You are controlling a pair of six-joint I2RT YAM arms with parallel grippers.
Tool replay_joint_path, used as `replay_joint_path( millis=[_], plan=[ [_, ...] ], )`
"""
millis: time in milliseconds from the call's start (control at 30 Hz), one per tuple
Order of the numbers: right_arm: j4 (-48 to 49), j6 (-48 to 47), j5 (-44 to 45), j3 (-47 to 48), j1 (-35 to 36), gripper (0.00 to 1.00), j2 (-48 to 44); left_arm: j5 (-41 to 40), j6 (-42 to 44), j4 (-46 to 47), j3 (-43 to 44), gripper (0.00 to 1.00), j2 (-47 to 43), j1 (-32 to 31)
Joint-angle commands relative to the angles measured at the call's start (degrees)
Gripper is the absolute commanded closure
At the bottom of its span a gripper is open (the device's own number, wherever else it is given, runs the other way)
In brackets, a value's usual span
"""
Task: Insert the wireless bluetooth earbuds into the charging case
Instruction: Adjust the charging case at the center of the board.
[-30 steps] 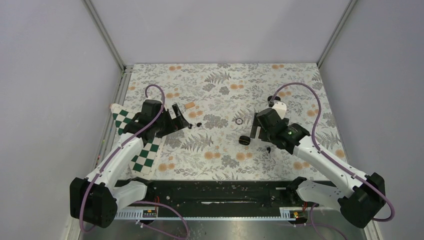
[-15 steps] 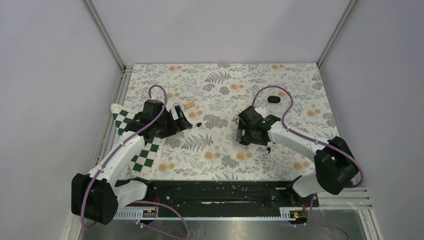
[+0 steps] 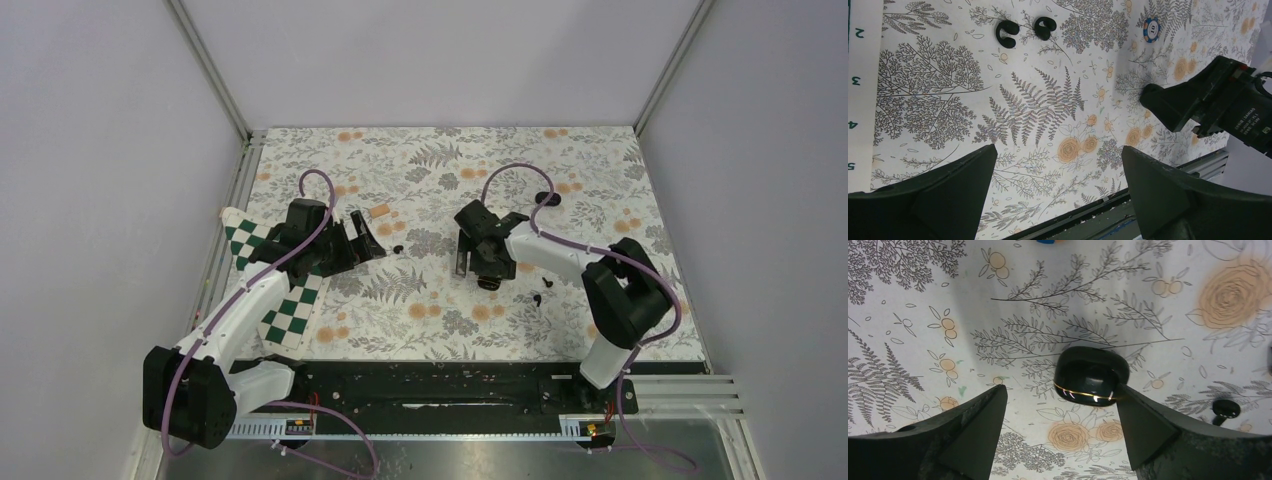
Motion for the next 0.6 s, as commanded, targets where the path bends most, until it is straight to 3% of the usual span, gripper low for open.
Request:
replay_joint_path(
  millis=[0,300,400,567],
  plan=[
    [-1.0,-2.1,-4.0,4.2,0.5,0.13,3.5,1.5,0.7,2.6,1.9,0.01,-1.4,0.0],
    [5.4,-10.5,-20.3,5.1,2.8,0.21,3.1,2.3,1.8,2.6,2.0,0.01,-0.9,0.0],
    [6.6,-11.5,-18.5,1.8,3.3,0.18,-2.7,3.3,2.5,3.0,2.1,0.01,-0.2,-0.2],
    [5.2,-11.1,-5.5,-4.3,3.2,0.12,-11.7,5.2,3.6,3.4,3.2,0.01,2.3,-1.8]
  ],
)
